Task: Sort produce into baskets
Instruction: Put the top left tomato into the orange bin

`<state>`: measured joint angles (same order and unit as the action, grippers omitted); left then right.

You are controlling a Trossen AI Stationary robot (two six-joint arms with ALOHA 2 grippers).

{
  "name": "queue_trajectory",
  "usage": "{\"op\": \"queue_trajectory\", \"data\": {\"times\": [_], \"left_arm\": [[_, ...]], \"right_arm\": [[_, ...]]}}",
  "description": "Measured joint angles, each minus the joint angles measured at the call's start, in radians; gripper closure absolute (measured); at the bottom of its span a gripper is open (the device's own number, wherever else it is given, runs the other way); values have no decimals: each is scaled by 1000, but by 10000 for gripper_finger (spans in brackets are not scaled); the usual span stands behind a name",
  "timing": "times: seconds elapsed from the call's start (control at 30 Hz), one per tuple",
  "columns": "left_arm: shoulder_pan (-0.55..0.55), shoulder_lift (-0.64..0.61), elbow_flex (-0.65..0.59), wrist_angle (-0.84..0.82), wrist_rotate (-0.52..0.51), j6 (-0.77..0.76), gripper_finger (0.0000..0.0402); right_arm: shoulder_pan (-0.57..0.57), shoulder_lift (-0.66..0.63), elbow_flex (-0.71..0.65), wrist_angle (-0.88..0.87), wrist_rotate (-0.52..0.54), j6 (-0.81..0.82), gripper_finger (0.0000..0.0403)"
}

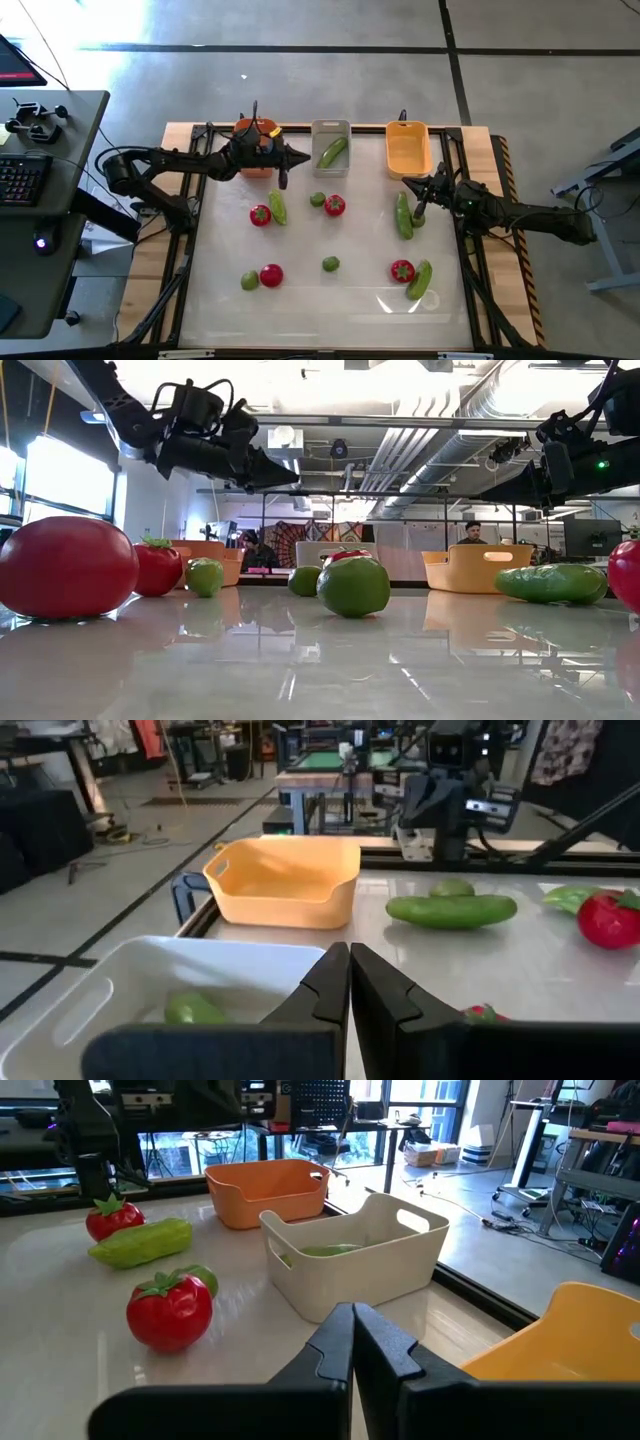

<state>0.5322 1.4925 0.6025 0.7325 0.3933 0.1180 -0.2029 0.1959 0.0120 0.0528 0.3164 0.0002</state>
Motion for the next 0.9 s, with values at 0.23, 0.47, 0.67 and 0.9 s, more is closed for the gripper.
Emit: {"op": "queue_trajectory", "data": {"times": [0.23,0.47,0.67,0.9], "left_arm": [[6,0,-8,23,112,34,401],[-4,-4,-102,104,131,44,401],[-3,-17,-118,81,215,38,401],[-3,-76,-117,30,225,63,401]], "right_arm": [[0,0,0,0,0,0,403],[0,0,0,6,-1,0,403],[0,0,0,86,-2,-1,403],[0,0,0,141,-6,1,403]]}}
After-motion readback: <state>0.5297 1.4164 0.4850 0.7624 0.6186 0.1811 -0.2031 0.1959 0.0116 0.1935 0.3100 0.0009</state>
